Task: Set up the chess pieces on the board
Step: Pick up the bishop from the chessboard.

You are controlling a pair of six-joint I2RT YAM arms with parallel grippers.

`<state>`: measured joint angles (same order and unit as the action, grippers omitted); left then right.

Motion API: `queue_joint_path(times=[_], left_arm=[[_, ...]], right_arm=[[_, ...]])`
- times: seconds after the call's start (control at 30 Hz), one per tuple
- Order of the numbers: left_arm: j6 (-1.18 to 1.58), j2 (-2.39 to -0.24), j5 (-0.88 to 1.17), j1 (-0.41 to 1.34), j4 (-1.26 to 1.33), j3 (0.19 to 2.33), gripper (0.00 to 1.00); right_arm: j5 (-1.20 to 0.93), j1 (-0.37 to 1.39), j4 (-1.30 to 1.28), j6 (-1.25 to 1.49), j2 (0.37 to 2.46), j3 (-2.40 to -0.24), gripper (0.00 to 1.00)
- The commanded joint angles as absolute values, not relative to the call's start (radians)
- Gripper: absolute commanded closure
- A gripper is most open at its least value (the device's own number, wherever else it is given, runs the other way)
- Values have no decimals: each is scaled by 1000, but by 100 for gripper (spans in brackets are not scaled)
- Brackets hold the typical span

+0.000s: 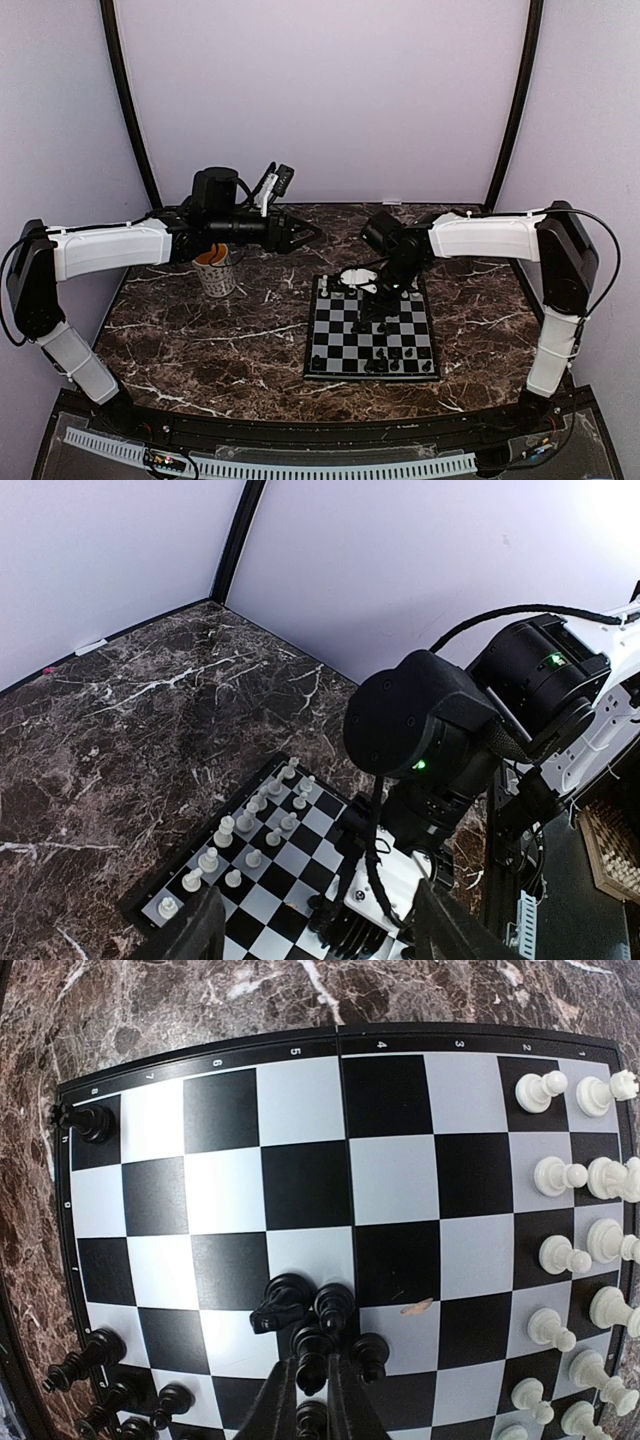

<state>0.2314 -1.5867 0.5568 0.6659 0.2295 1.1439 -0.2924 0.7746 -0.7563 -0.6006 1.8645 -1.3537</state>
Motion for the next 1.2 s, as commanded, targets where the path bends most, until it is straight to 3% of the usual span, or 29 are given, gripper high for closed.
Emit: queue_joint_path(times=[0.0,0.6,0.87,1.17], left_arm=[[221,-1560,561,672,229,1170,34],[227,-1564,569,672,230,1172,34],[225,-1565,567,671,229,1173,34],[227,-1565,569,671,230,1173,34]], right_arm=[[-315,775,-759,-601,1870,-1375,88],[-311,775,-759,-589,1897,-1374,83],[-309,775,-785,-592,1860,-1374,90],[-313,778,-849,-574,1752,-1355,92]])
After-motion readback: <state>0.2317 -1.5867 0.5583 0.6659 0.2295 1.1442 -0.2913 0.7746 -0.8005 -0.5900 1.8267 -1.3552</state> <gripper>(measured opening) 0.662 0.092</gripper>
